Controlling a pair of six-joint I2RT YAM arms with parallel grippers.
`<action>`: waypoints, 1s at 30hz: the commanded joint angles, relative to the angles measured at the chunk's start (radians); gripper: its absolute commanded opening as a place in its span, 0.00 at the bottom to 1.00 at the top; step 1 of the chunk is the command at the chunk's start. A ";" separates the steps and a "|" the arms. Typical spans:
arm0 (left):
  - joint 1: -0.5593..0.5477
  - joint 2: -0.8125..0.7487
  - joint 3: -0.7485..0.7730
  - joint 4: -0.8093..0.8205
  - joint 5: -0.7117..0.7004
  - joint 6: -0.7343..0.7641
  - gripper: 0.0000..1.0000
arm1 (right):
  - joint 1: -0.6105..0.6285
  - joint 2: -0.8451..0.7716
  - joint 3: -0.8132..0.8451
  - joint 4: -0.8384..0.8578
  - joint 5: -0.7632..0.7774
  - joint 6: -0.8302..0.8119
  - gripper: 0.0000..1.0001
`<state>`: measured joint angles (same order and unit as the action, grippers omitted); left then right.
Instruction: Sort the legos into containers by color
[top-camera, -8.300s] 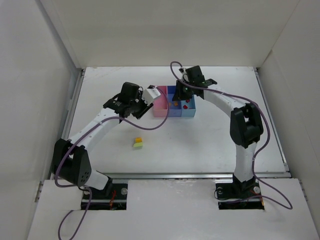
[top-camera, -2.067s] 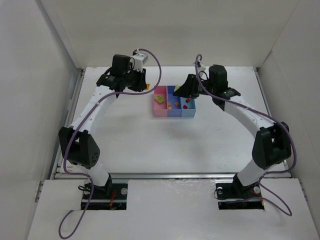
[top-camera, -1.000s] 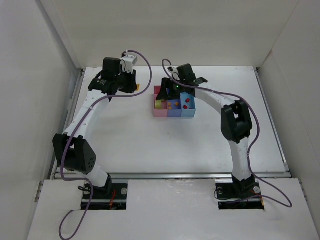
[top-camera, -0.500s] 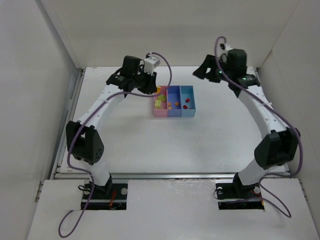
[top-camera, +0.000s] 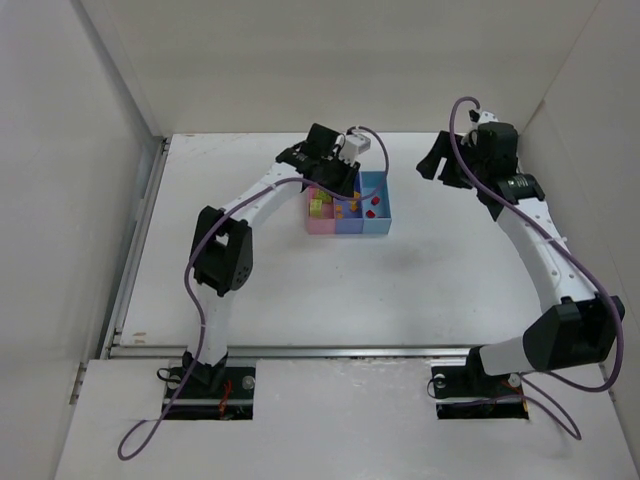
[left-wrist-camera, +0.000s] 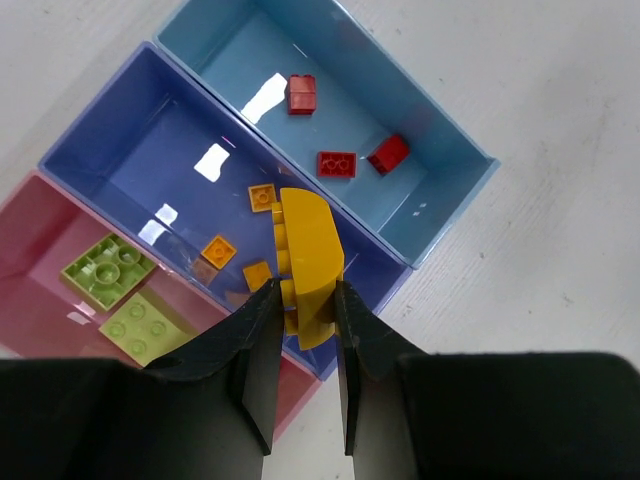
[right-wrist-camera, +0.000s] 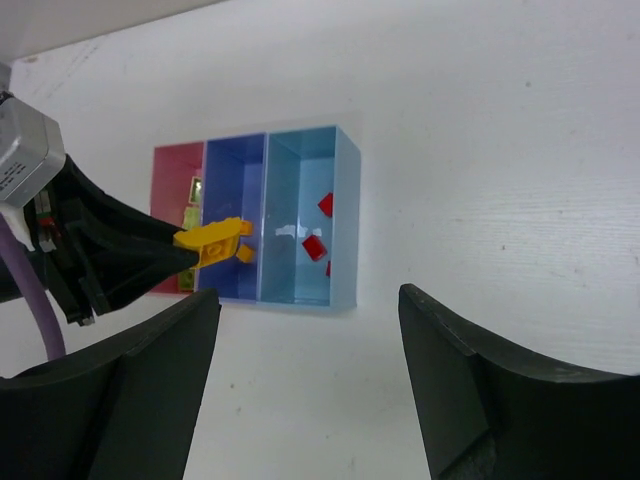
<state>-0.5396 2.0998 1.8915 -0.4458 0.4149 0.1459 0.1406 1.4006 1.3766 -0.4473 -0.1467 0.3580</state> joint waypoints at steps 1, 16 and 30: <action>-0.011 -0.003 0.052 0.022 -0.031 -0.011 0.00 | 0.002 -0.046 -0.010 0.001 0.027 -0.017 0.78; -0.020 -0.004 0.061 0.033 -0.105 -0.012 0.68 | 0.002 -0.055 0.010 -0.008 0.018 -0.036 0.78; 0.293 -0.315 -0.076 0.114 -0.484 -0.051 0.82 | -0.136 -0.120 0.019 -0.116 0.387 -0.057 1.00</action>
<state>-0.3923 1.9224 1.8919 -0.3862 0.1104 0.1291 0.0563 1.3239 1.3586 -0.5388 0.0753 0.3092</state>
